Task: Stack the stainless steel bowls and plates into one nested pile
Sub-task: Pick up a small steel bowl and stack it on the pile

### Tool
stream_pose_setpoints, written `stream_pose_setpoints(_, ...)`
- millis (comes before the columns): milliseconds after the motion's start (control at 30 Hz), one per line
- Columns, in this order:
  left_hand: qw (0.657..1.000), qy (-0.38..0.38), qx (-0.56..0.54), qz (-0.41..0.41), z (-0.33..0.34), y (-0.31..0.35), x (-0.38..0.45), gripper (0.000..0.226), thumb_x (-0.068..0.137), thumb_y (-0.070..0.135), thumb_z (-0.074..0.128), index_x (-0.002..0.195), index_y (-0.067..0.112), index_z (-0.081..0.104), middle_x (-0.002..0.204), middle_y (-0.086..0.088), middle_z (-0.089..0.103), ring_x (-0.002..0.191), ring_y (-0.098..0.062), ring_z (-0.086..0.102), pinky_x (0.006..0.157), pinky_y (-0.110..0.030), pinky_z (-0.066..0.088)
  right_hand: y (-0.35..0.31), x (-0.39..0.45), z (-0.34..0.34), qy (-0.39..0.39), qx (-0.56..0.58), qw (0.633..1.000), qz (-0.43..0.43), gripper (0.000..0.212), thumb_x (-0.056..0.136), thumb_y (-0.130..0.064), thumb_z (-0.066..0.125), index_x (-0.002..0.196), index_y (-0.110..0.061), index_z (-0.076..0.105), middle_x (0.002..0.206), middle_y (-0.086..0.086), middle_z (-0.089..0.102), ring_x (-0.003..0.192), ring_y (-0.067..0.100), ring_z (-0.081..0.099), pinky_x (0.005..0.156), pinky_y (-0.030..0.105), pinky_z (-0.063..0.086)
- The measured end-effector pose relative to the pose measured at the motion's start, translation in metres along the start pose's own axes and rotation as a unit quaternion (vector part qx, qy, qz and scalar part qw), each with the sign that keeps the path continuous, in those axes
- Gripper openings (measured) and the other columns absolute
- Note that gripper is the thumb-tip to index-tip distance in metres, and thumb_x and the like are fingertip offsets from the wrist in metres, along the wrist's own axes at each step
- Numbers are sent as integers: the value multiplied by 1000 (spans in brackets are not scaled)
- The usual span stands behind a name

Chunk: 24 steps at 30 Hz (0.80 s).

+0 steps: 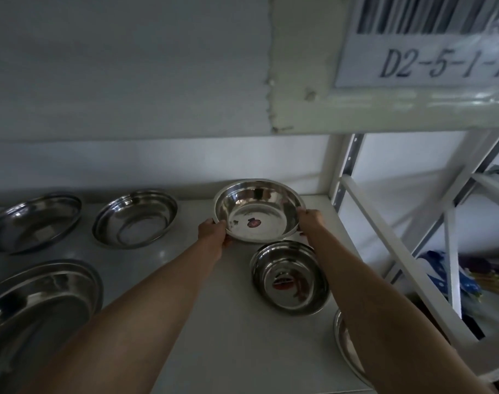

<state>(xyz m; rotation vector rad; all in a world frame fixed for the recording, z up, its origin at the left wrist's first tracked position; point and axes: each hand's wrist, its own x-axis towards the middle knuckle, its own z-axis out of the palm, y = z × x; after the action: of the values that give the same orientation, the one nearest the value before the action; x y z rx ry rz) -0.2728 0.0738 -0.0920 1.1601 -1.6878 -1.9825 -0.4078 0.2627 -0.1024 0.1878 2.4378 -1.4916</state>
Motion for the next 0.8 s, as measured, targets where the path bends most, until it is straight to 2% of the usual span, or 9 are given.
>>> stream_pose_setpoints(133, 1000, 8, -12, 6, -2, -3, 0, 13, 90, 5, 53, 79, 10, 58, 71, -11, 60, 54, -21, 54, 47, -26, 47, -4, -7, -2, -7, 0, 1000, 4, 43, 96, -37, 48, 105, 0, 69, 94, 22, 73, 91, 37, 70, 80, 46, 57)
stream_pose_setpoints(200, 1000, 9, -20, 8, -3, -2, -2, 9, 89, 6, 55, 83, 9, 61, 72, -11, 62, 54, -20, 55, 44, -24, 49, -5, -9, -3, -12, 11, 1000, 0, 43, 96, -37, 48, 104, -1, 69, 95, 21, 74, 91, 36, 70, 74, 41, 57)
stream_pose_setpoints(300, 999, 10, -33, 13, -5, 3, -6, 8, 88, 7, 56, 91, 8, 64, 71, -9, 63, 54, -19, 58, 42, -23, 50, -7, -13, -3, -13, 33, 999, -10, 41, 96, -37, 49, 102, -2, 70, 90, 17, 73, 80, 29, 67, 63, 33, 49)
stream_pose_setpoints(400, 998, 8, -53, 14, -10, 9, -12, 11, 88, 8, 57, 95, 9, 66, 73, -8, 65, 61, -19, 62, 51, -26, 54, -12, -21, -4, -12, 49, 998, -22, 35, 97, -35, 49, 93, -5, 67, 81, 12, 66, 72, 23, 61, 54, 27, 40)
stream_pose_setpoints(467, 997, 4, -70, 17, -14, 13, -15, 13, 87, 9, 58, 97, 9, 67, 76, -9, 66, 66, -21, 65, 58, -29, 56, -16, -24, -3, 3, 54, 998, -36, 36, 96, -38, 49, 85, -8, 66, 74, 10, 63, 72, 25, 59, 54, 29, 41)
stream_pose_setpoints(567, 996, 10, -89, 23, -21, 19, -20, 16, 87, 10, 59, 101, 9, 67, 78, -9, 67, 69, -22, 66, 62, -32, 56, -22, -33, 1, 22, 58, 997, -55, 42, 93, -41, 49, 88, -4, 69, 71, 11, 64, 67, 25, 60, 65, 43, 55)
stream_pose_setpoints(600, 995, 13, -96, 26, -23, 21, -22, 17, 87, 10, 59, 102, 8, 67, 77, -9, 67, 68, -22, 66, 62, -31, 56, -24, -38, 2, 27, 58, 996, -61, 42, 93, -40, 49, 88, -3, 69, 71, 11, 64, 66, 24, 60, 67, 44, 57)
stream_pose_setpoints(700, 994, 19, -96, 40, -36, 27, -28, 21, 89, 11, 58, 107, 6, 66, 76, -8, 67, 66, -20, 66, 59, -30, 55, -34, -57, 5, 36, 64, 994, -82, 42, 94, -39, 48, 82, -4, 68, 66, 10, 59, 60, 22, 54, 58, 35, 49)
stream_pose_setpoints(800, 994, 22, -96, 52, -53, 32, -35, 23, 91, 12, 56, 111, 6, 64, 76, -5, 66, 66, -17, 65, 57, -26, 53, -41, -73, 12, 44, 70, 991, -105, 38, 95, -36, 49, 73, -9, 64, 64, 9, 57, 62, 23, 53, 58, 34, 47)
